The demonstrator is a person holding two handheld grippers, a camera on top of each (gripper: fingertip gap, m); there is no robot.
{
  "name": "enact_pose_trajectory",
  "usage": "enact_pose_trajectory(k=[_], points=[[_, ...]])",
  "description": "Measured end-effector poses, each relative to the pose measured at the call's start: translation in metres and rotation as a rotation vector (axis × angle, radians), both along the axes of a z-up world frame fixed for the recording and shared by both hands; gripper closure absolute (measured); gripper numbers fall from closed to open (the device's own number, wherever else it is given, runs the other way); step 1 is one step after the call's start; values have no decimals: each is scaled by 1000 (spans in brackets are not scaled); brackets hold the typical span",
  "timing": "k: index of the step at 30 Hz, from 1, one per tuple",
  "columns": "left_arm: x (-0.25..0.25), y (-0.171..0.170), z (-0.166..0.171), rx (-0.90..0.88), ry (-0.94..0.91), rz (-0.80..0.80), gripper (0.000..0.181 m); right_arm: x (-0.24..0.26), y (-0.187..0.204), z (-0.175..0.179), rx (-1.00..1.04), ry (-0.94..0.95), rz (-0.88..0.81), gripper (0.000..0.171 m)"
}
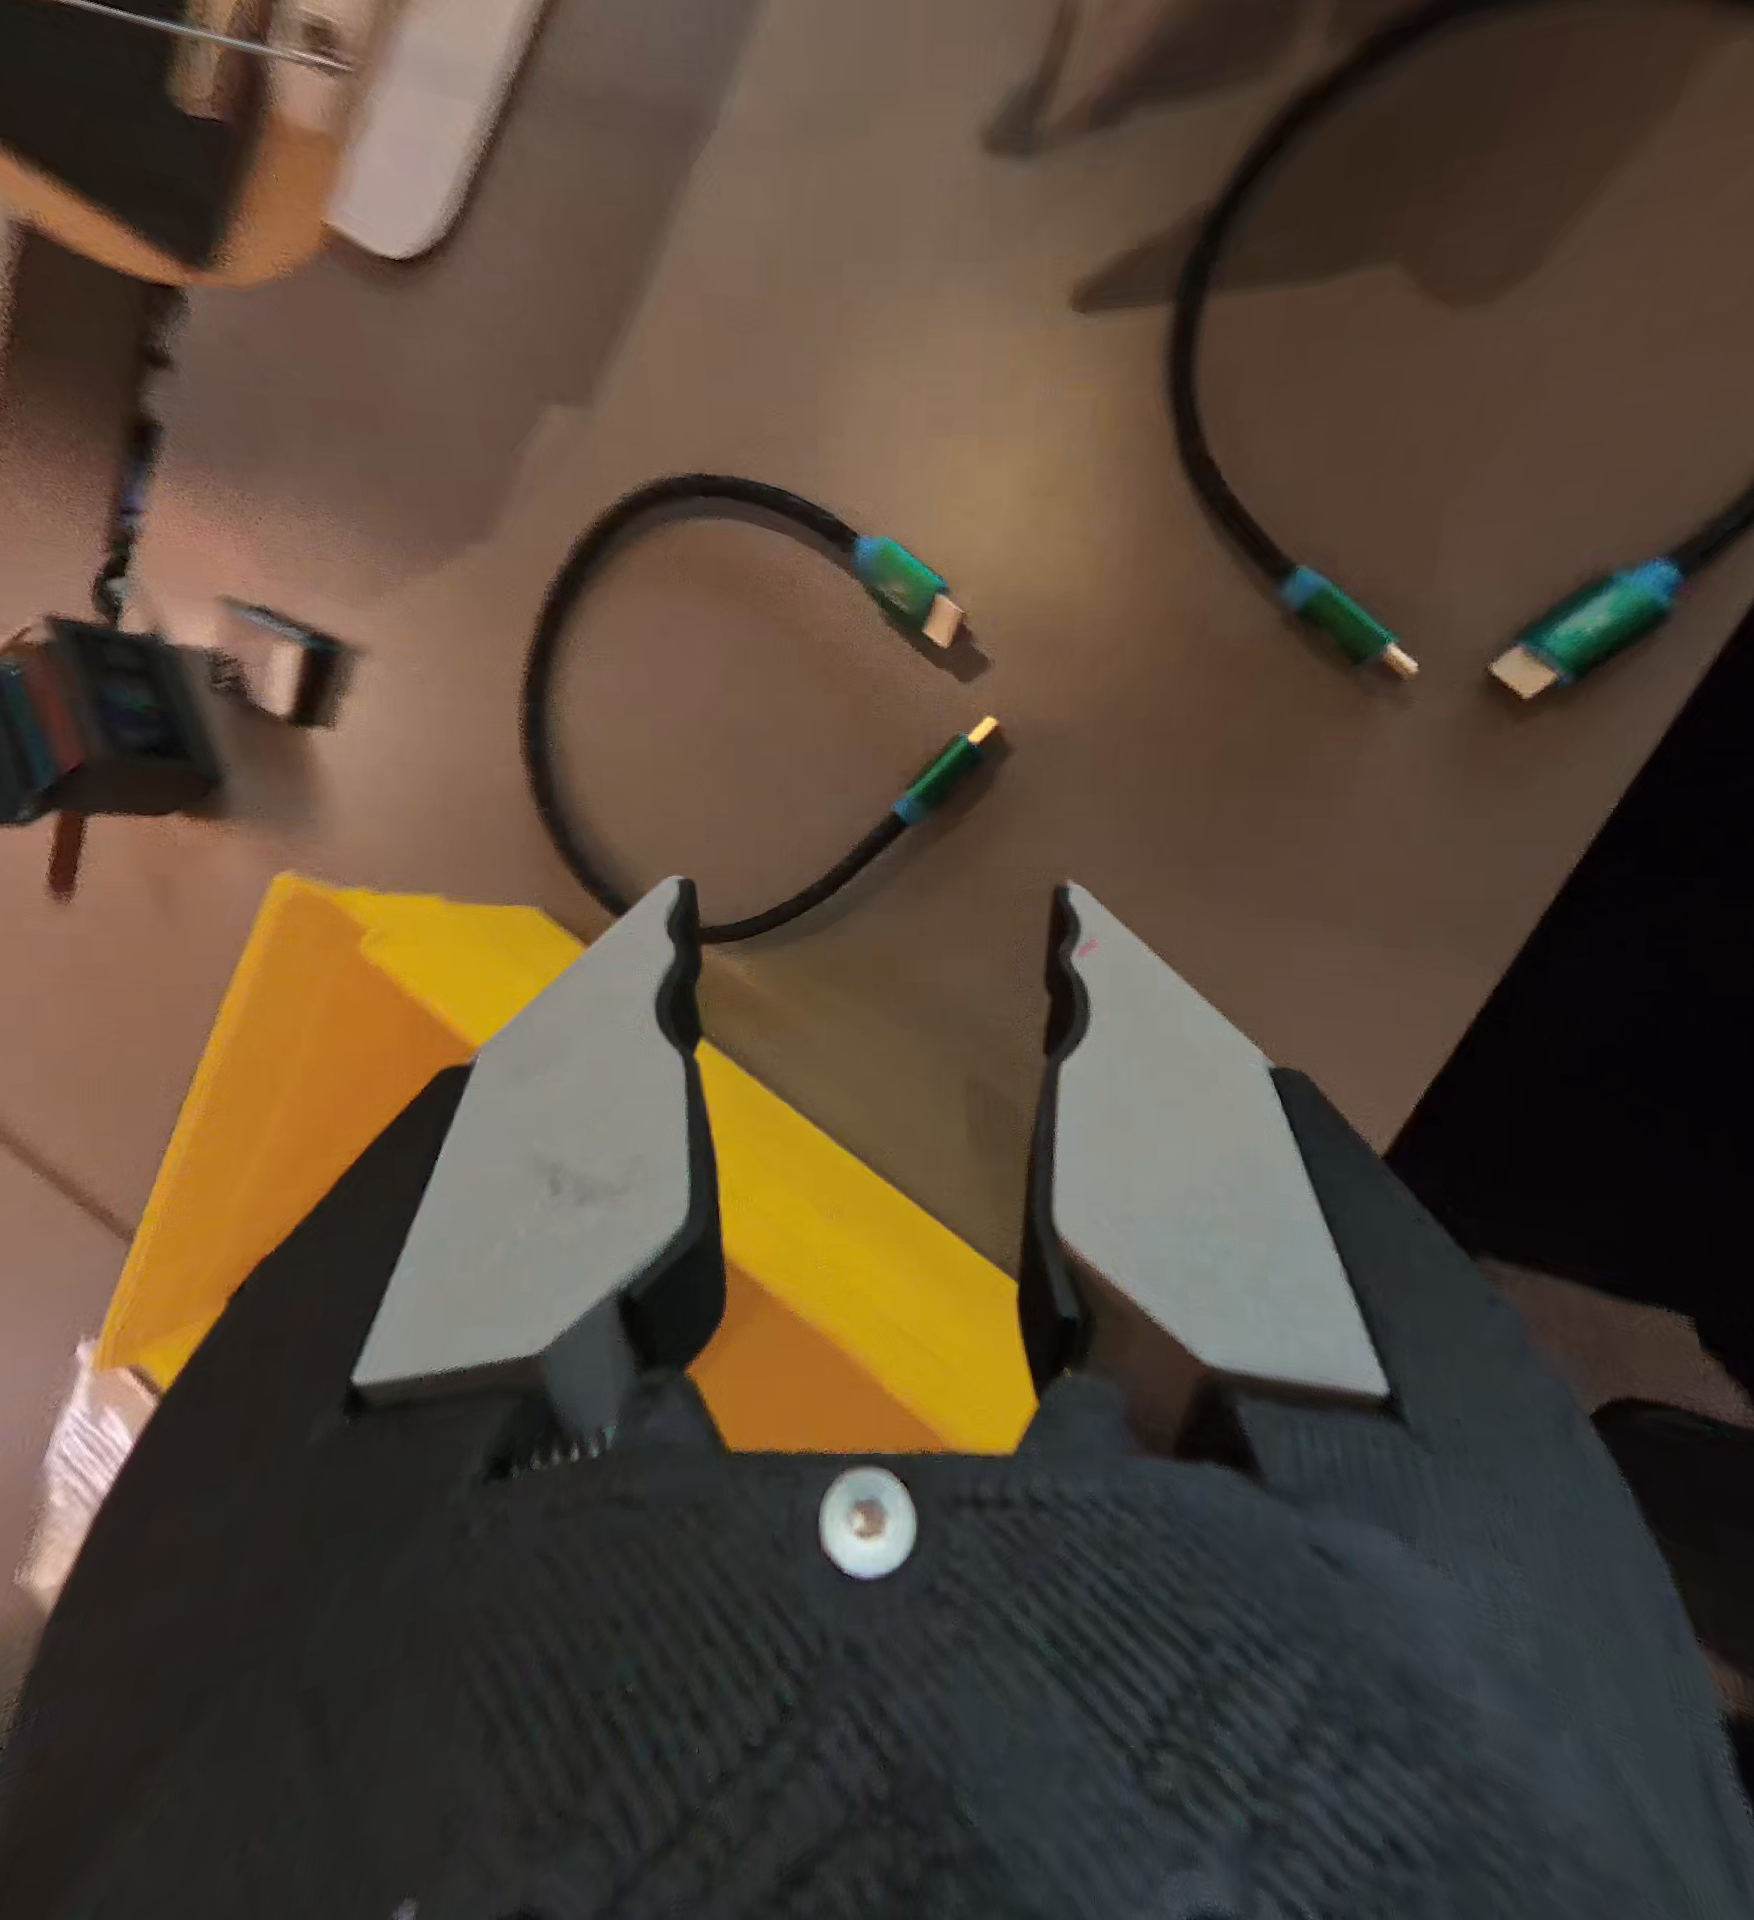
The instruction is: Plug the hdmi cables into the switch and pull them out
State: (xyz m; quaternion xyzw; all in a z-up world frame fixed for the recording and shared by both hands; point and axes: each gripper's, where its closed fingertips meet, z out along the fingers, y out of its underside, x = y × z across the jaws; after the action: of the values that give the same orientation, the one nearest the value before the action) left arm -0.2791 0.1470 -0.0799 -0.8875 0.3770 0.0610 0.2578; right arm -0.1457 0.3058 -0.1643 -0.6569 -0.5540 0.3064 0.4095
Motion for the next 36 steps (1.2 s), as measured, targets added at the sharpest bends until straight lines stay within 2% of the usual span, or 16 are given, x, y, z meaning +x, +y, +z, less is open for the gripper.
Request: enact_pose_trajectory(k=[1,4,7,8,9,12,14,18,23,25,26,28,31,36], points=[[4,2,-15,-32,54,-32,116,0,0,0,2,-1,-1,120],[1,17,-61,-114,257,-107,125,0,0,1,19,-2,-1,120],[-8,26,-109,-255,358,-146,126,-1,-1,2,37,-4,3,121],[-19,30,-120,-292,408,-131,134,-1,-1,2,38,-2,3,121],[-25,35,-125,-303,411,-119,166,-1,-1,3,37,0,3,121],[-30,37,-116,-374,348,-59,172,0,1,5,24,12,1,122],[-32,47,-81,-266,374,-36,175,1,2,6,18,17,-1,122],[-41,40,32,-39,438,40,177,1,3,8,12,23,-6,123],[-96,-7,173,184,548,243,176,2,4,8,10,27,-13,123],[-117,-35,204,201,590,308,177,2,4,8,6,27,-13,123],[-121,-48,207,182,565,329,176,2,4,8,10,25,-15,124],[-126,-65,201,170,481,364,176,2,5,7,17,19,-19,124],[-141,-75,155,115,401,399,177,2,5,7,26,16,-21,125],[-172,-83,22,-90,295,489,176,5,7,6,30,9,-32,125]])
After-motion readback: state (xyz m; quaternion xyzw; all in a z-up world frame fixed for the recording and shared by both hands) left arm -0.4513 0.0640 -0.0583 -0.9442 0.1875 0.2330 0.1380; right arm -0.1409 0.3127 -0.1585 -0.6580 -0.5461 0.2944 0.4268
